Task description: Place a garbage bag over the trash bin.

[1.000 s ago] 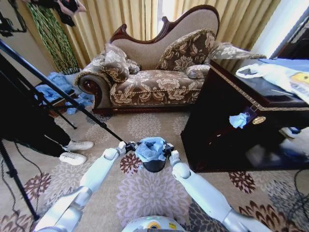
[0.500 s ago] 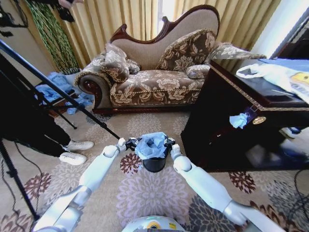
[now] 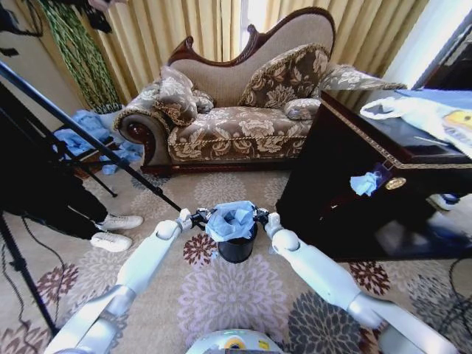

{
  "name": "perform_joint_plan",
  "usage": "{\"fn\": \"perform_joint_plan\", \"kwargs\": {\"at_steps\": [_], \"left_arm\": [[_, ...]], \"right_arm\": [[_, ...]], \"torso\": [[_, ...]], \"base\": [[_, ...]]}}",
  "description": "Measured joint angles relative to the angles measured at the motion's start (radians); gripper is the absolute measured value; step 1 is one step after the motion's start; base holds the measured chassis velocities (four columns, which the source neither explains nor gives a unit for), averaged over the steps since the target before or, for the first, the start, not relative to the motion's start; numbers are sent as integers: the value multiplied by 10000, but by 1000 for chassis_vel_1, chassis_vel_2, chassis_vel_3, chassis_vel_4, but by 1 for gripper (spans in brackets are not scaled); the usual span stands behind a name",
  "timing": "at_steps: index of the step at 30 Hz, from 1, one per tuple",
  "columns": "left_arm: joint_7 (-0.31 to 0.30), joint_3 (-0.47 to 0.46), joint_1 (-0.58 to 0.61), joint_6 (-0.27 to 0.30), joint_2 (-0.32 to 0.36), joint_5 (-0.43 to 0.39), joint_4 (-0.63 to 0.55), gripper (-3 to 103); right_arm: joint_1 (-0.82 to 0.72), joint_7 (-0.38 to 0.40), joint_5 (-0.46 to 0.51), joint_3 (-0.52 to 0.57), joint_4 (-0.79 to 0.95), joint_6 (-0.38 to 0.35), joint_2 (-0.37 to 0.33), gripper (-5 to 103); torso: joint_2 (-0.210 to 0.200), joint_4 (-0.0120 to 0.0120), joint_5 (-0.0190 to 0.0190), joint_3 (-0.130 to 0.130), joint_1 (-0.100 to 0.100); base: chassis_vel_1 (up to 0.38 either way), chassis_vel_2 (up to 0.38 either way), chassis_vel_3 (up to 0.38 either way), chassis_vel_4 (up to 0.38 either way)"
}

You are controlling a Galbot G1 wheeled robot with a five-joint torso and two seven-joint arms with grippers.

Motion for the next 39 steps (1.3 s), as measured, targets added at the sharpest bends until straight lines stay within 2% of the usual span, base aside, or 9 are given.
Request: {"fn": "perform_joint_plan", "kwargs": {"at_steps": [6,9,13,19,22,34,39], "left_arm": [[-41,54,-295,56,-60,-208,63,0],[-45,94,-385,100,-105,-266,63,0],[-45,146,-492,129,-160,-414,113,0],[22,149,-392,130,-78,-824,186,0],[60,120,-286,139,-37,-1053,295,0],[89,92,-154,110,-140,-1600,605,0],[82,92,-85,52,-203,-1674,682,0]], "right_arm": [[1080,-990,-51,-667,-710,-172,-140,0],[1377,-1243,-27,-863,-978,-179,-135,0],[1998,-2325,-48,-1271,-1899,0,-68,0],[2165,-3010,-292,-1350,-2551,236,7,0],[2183,-3525,-726,-1344,-3195,634,109,0],[2024,-4495,-1296,-1281,-3942,1492,221,0],[1904,-4541,-1456,-1192,-4162,1700,397,0]], "torso": [[0,-1,2,0,0],[0,0,1,0,0],[0,-2,1,0,0],[0,-1,1,0,0],[0,-1,1,0,0],[0,-2,1,-1,-1],[0,-1,2,-1,-1]], "base": [[0,0,0,0],[0,0,0,0],[0,0,0,0],[0,0,0,0],[0,0,0,0],[0,0,0,0],[0,0,0,0]]}}
